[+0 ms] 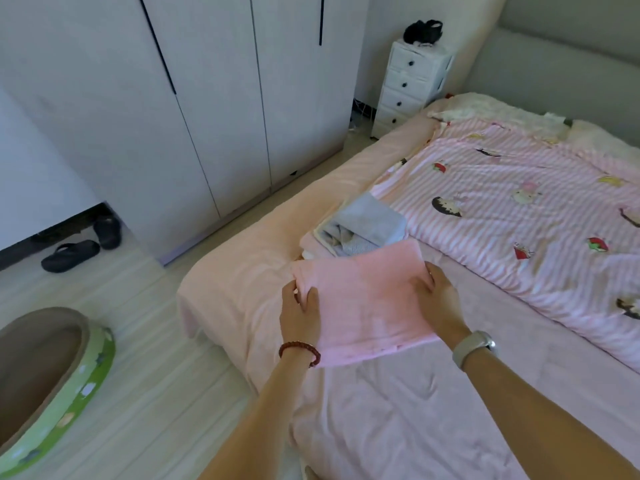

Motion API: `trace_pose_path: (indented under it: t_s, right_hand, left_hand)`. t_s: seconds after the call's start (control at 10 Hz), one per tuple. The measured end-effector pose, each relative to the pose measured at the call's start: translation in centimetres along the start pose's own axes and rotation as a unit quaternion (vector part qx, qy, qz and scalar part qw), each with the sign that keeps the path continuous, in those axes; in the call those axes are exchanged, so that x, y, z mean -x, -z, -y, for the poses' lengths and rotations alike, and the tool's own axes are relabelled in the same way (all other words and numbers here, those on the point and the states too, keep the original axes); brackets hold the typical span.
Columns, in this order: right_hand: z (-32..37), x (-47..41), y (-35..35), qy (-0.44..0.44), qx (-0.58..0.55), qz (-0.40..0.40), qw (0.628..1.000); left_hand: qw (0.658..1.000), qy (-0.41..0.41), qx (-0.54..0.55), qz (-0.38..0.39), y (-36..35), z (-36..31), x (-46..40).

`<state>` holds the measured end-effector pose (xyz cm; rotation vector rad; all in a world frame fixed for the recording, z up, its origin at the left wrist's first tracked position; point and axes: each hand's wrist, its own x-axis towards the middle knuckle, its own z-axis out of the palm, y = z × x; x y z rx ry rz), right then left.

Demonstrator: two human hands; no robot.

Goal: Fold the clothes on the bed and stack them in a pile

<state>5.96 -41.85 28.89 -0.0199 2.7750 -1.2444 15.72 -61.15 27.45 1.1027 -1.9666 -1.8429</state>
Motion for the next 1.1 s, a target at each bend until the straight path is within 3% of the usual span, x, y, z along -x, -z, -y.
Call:
trace_pose_path:
  t_s: [0.3, 0.5, 0.6, 0.7, 0.8, 0.9, 1.0, 1.1]
  right_hand:
    - [4.3, -25.3, -0.1, 0.105, 0.127, 0.044, 0.985]
    - [2.5, -34.9, -4.5, 0.142, 0.147, 0.145, 0.968]
    - [0.1, -36.6, -6.7, 0.11, 0.182, 0.175, 0.961]
    - [-2.2, -36.2, -8.2, 0.123, 0.23, 0.124, 0.957]
    - [-3.4, -34.8, -9.1, 0.229, 0.248, 0.06, 0.939]
    - [-4.0, -34.0, -10.1, 0.281, 0.307, 0.116, 0.902]
    - [-4.0, -33.8, -10.7, 0.251, 0.327, 0.203, 0.888]
    - [-2.4, -34.1, -9.8, 0.217, 0.28, 0.223, 0.908]
  left_hand:
    - [0.986, 0.023, 0.154, -0.054, -12.7, -5.3, -11.6]
    - [0.981, 0.096, 0.136, -0.099, -17.7, -2.3, -17.2]
    - [0.982, 0.144, 0.072, -0.1, -18.6, -0.9, -18.0]
    - [0.985, 0.119, -0.025, -0.121, -18.3, 0.2, -18.3]
    - [0.957, -0.031, -0.221, -0.185, -17.6, 0.1, -18.0]
    - [0.866, -0.229, -0.432, -0.103, -18.5, -0.7, -17.7]
    - [0.836, -0.21, -0.504, 0.052, -19.9, -1.1, -18.2]
    - [0.817, -0.16, -0.544, 0.106, -20.8, 0.2, -18.9]
